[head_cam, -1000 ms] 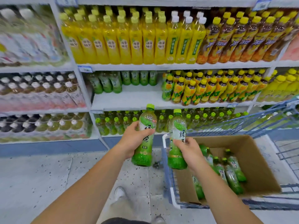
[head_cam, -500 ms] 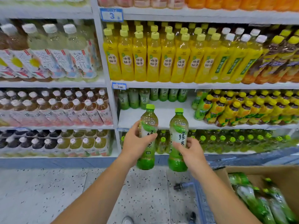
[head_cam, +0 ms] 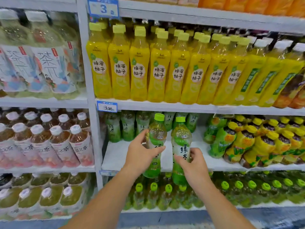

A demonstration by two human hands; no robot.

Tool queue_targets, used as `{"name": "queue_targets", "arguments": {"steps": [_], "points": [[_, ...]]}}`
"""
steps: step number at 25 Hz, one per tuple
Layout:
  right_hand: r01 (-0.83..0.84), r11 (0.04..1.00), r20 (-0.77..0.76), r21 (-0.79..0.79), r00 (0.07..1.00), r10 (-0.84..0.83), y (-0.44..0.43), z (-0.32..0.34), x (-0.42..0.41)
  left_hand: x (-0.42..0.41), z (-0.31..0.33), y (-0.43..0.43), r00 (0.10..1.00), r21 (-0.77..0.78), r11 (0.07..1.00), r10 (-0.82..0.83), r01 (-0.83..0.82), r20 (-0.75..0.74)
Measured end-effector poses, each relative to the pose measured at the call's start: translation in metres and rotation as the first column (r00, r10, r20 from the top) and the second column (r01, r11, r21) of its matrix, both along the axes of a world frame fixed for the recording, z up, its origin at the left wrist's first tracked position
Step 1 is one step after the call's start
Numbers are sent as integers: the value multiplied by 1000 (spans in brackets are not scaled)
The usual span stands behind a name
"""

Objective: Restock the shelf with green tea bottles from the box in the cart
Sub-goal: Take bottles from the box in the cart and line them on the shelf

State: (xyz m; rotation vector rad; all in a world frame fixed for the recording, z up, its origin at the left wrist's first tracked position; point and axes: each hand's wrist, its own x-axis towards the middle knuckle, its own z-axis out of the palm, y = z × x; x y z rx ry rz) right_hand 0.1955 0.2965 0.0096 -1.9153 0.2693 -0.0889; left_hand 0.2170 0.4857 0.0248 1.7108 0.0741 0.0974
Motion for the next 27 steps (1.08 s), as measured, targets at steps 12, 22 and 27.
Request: {"name": "queue_targets", "arguments": {"steps": [12, 22, 27], "points": [[-40, 999, 410, 15, 911, 30, -2, -125, 121, 98, -100, -22, 958, 92, 995, 21, -49, 286], [-205, 977, 402, -58, 891, 211, -22, -154, 125, 86, -151, -20, 948, 399, 897, 64, -191, 310], [-176, 981, 379, -85, 905, 195, -20, -143, 148, 95, -138, -29, 930, 388, 883, 128, -264, 343]]}}
